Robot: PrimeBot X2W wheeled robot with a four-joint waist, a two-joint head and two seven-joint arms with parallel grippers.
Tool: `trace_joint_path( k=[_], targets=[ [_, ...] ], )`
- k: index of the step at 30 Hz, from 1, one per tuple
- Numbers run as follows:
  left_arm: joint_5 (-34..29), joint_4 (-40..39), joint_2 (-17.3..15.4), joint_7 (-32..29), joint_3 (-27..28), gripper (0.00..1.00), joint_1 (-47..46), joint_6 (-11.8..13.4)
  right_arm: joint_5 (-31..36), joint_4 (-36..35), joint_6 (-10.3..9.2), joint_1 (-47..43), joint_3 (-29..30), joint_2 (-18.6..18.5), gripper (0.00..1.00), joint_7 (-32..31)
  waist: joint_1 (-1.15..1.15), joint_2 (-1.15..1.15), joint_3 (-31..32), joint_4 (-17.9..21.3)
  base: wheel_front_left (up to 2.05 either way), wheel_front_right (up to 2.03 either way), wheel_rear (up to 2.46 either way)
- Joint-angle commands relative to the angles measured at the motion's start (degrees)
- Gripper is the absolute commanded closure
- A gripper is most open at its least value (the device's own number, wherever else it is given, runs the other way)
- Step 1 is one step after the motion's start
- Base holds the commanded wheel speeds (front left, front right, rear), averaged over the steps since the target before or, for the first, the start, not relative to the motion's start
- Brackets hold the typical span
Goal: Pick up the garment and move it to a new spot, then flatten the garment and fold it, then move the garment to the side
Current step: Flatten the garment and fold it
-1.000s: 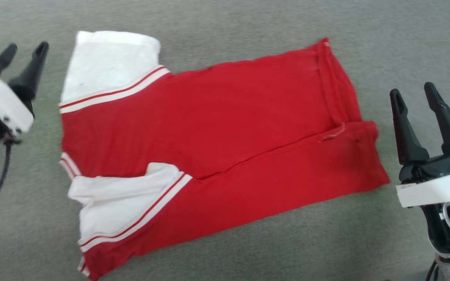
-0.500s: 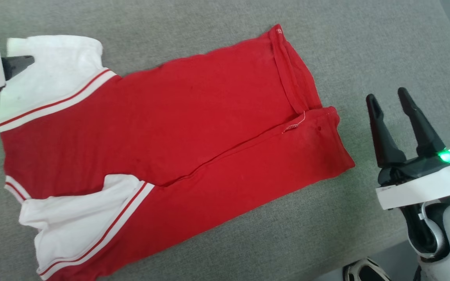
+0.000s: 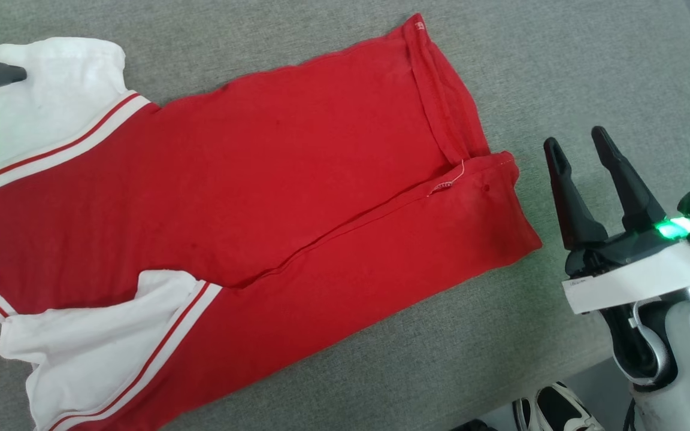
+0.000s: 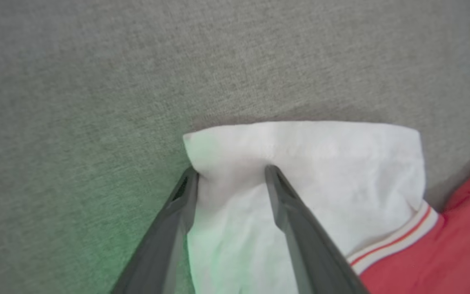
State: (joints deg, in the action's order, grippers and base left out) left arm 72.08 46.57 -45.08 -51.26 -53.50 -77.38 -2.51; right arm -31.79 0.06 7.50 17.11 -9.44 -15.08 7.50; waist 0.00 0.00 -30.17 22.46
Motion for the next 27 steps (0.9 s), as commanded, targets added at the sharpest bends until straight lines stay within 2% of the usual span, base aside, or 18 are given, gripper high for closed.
trace_joint_path(
  k=[1,5,8,14,19,24,27],
  targets=[
    [1.01,0.27,1.56,-1.26,-0.71,1.00,1.37,-0.51,-0.44,-0.11,-0.02,0.75,-0.40,-0.16,0.00,-0.13,0.00,0.00,-0.17,-0.19,0.00,0.00,0.00],
    [0.40,-0.05,1.74,-0.69,-0.79,1.00,0.67,-0.92,-0.12,-0.40,-0.02,3.02,-1.89,-1.36,0.00,-1.59,0.00,0.00,-0.65,-0.65,0.00,0.00,0.00],
    [-0.14,-0.27,1.98,0.76,-0.71,1.00,0.27,-1.27,0.23,0.02,-0.02,6.11,-4.75,-3.31,0.00,-5.17,0.00,0.00,-0.94,-1.04,0.00,0.00,0.00],
    [-0.43,-0.65,3.61,2.64,-0.58,1.00,-0.47,-2.36,-1.59,4.02,-0.02,17.50,-11.97,-8.52,0.00,-18.33,0.00,0.00,-1.72,-2.82,0.00,0.00,0.00],
    [-0.70,-1.34,5.06,4.32,-0.71,1.00,-1.16,-3.55,-6.76,10.01,-0.02,28.79,-17.15,-11.74,0.00,-30.04,0.00,0.00,-3.15,-5.29,0.00,0.00,0.00],
    [-0.83,-1.90,6.42,5.77,-0.81,1.00,-2.06,-4.33,-11.45,17.58,-0.02,38.53,-21.30,-12.93,0.00,-39.90,0.00,0.00,-4.55,-7.55,0.00,0.00,0.00],
    [-0.80,-2.39,7.10,6.41,-1.04,1.00,-2.54,-4.55,-12.59,21.95,-0.02,43.09,-23.01,-12.84,0.00,-42.45,0.00,0.00,-5.31,-8.72,0.00,0.00,0.00]
  ],
)
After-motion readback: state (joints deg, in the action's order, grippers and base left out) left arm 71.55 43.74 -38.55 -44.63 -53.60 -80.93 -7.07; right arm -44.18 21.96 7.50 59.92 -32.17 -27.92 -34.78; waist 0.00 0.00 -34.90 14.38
